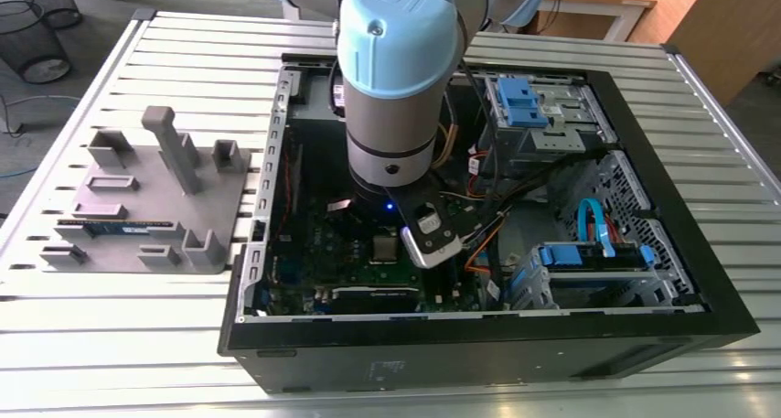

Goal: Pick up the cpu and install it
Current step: 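Place the cpu into insertion slot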

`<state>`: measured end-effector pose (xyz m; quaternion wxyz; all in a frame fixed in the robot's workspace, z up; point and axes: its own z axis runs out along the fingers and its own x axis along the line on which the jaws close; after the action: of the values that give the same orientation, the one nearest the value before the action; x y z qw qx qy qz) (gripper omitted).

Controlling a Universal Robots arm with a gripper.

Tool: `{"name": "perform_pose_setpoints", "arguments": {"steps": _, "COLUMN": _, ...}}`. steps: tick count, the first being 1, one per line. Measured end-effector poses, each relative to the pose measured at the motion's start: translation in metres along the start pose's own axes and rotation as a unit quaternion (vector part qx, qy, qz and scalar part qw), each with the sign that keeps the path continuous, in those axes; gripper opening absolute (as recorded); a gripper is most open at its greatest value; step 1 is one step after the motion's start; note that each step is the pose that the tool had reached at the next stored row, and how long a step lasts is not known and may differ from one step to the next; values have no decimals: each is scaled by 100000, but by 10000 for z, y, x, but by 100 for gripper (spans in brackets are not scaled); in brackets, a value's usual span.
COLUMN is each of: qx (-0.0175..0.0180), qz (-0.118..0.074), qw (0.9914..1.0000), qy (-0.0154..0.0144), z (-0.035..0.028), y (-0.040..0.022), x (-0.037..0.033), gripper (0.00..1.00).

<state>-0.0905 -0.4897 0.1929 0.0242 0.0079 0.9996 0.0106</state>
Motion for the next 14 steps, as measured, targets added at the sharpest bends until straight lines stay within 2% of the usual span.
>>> {"name": "perform_pose_setpoints", "arguments": {"steps": 4, "qx": 21, "qz": 2, "qw": 100000, "qy": 22, "z": -1, "y": -1, "x": 1, "gripper": 40}}
{"name": "perform_pose_setpoints", "arguments": {"steps": 5, "qx": 23, "qz": 6, "qw": 100000, "qy": 13, "z": -1, "y": 0, "x": 1, "gripper": 37}}
{"name": "perform_pose_setpoints", "arguments": {"steps": 11, "qx": 2, "qz": -2, "qw": 100000, "qy": 2, "z": 2, "y": 0, "x": 0, "gripper": 36}}
{"name": "perform_pose_setpoints", "arguments": {"steps": 14, "qx": -60, "qz": -3, "qw": 100000, "qy": -39, "z": -20, "y": 2, "x": -2, "gripper": 36}}
